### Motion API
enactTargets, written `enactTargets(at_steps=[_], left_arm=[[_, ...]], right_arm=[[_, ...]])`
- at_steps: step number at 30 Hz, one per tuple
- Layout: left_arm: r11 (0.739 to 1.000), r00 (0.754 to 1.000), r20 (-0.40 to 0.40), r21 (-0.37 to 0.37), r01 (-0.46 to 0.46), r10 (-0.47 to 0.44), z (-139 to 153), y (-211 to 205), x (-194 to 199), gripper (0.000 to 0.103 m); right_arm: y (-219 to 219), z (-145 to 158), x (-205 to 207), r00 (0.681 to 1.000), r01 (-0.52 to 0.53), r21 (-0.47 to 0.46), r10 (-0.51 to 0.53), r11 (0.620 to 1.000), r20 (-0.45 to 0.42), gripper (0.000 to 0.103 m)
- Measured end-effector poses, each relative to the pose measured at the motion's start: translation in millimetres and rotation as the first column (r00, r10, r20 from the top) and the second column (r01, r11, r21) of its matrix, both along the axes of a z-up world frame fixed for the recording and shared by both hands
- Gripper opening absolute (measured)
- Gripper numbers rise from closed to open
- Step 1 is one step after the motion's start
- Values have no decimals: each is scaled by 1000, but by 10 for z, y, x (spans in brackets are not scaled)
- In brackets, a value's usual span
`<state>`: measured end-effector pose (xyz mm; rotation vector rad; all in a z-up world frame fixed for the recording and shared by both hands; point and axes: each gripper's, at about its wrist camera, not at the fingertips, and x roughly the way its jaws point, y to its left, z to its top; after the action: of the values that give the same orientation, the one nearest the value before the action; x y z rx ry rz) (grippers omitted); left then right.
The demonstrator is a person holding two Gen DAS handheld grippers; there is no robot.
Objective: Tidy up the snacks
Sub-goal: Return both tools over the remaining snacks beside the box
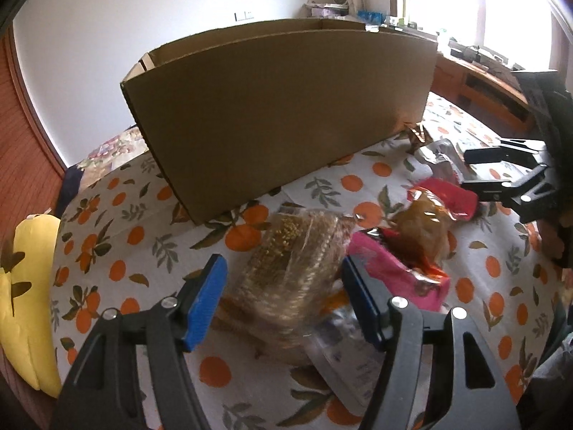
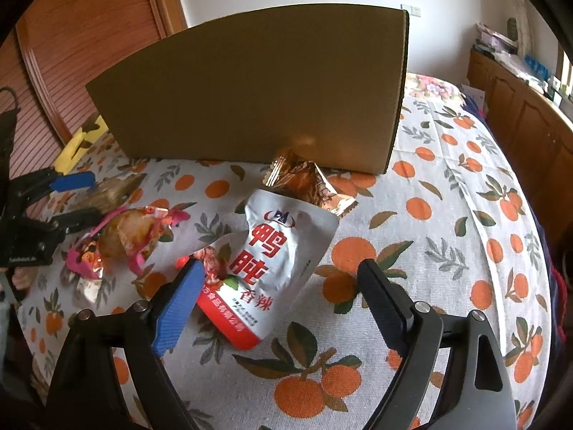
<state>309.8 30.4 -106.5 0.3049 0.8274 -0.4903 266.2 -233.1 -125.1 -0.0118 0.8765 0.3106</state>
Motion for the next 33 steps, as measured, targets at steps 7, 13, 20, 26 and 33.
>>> enactTargets(at_steps=[7,13,20,26,33], left_arm=[[1000,999,-51,-3,-7,7,-105,-5,195,67],[999,997,-70,-28,-16,14,-111,-37,301,68],[999,998,-60,-38,-37,35,-133,-49,319,70],[985,982,-89,-22,-169,166,-202,45,390,103],[984,981,-90,-25,-175,172,-205,91,381,103]], right_arm=[[54,-21,-4,1000,0,-14,0,1000,2,90],[61,-31,-8,1000,-2,-15,2,1000,1,91],[67,-27,-16,1000,-2,-15,2,1000,2,91],[64,-27,-14,1000,-2,-17,2,1000,2,91],[51,-35,-10,1000,-2,-25,2,1000,2,91]])
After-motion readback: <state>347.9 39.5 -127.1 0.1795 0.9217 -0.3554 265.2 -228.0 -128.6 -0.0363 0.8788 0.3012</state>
